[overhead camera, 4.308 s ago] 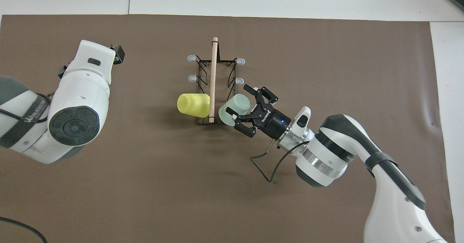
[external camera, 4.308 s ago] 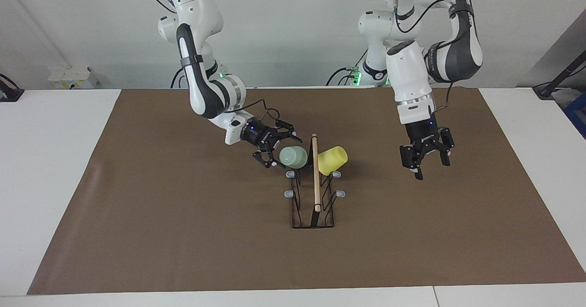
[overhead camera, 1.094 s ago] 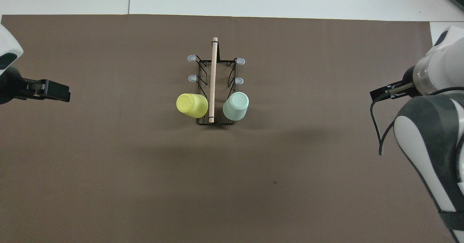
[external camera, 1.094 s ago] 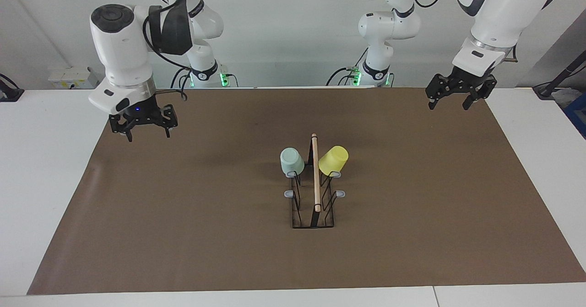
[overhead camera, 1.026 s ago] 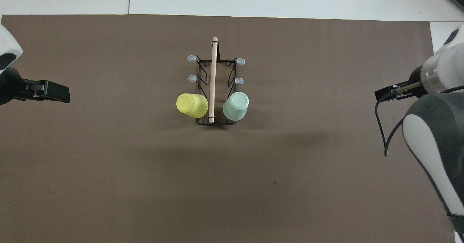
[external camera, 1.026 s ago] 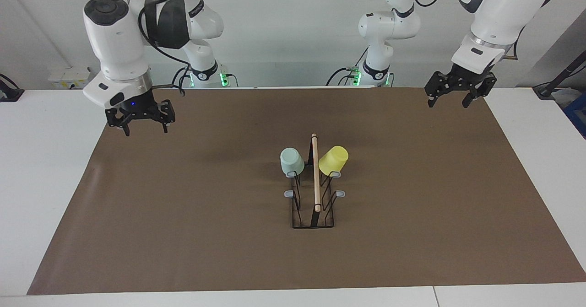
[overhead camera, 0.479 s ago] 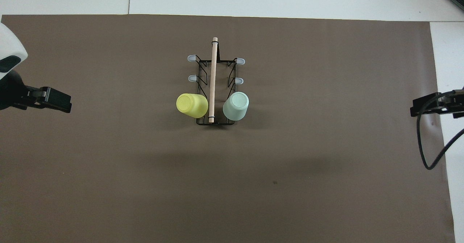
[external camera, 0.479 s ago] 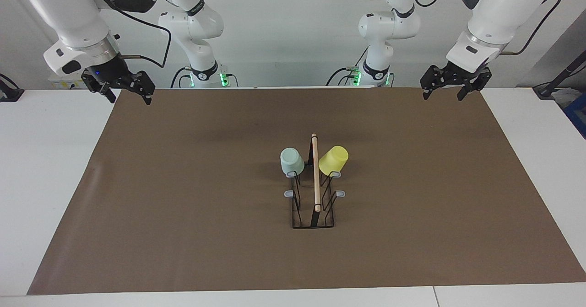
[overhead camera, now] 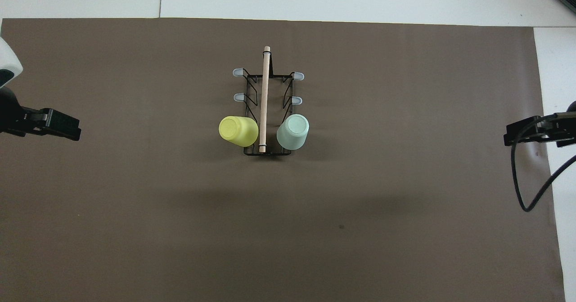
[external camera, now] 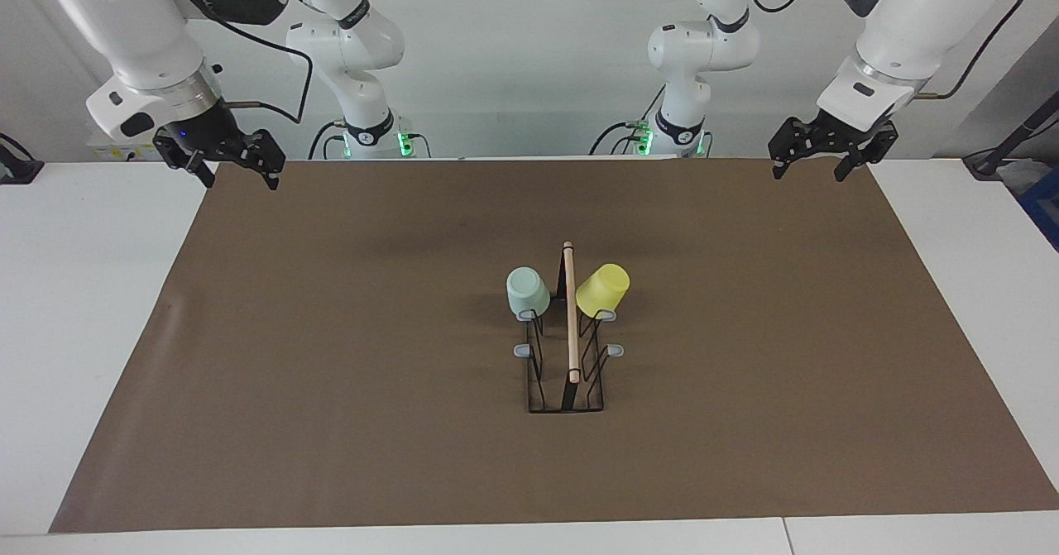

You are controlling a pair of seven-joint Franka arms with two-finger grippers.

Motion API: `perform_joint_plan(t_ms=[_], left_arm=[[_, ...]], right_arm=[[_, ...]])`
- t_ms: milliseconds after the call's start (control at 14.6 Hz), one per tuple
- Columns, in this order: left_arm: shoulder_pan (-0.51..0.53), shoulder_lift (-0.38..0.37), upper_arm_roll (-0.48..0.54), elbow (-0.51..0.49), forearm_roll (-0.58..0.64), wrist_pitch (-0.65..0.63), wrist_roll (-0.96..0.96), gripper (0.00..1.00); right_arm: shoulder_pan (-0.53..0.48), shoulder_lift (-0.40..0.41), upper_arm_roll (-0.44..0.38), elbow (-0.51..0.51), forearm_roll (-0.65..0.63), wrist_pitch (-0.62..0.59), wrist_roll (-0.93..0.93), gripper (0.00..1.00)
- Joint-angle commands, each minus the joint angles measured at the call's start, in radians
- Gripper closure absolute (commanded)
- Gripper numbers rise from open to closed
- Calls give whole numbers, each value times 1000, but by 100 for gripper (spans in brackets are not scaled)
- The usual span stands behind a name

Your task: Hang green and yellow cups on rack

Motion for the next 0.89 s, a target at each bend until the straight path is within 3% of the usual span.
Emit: perform_joint_plan(t_ms=[0,821], left_arm=[[-36,-1,41,18,-15,-25,17,0],[-24,-1,49,20,-63,-28,33,0]], right_arm=[[8,14,8,58,20,-40,20,0],[-2,10,5,48,41,-31,16,0]])
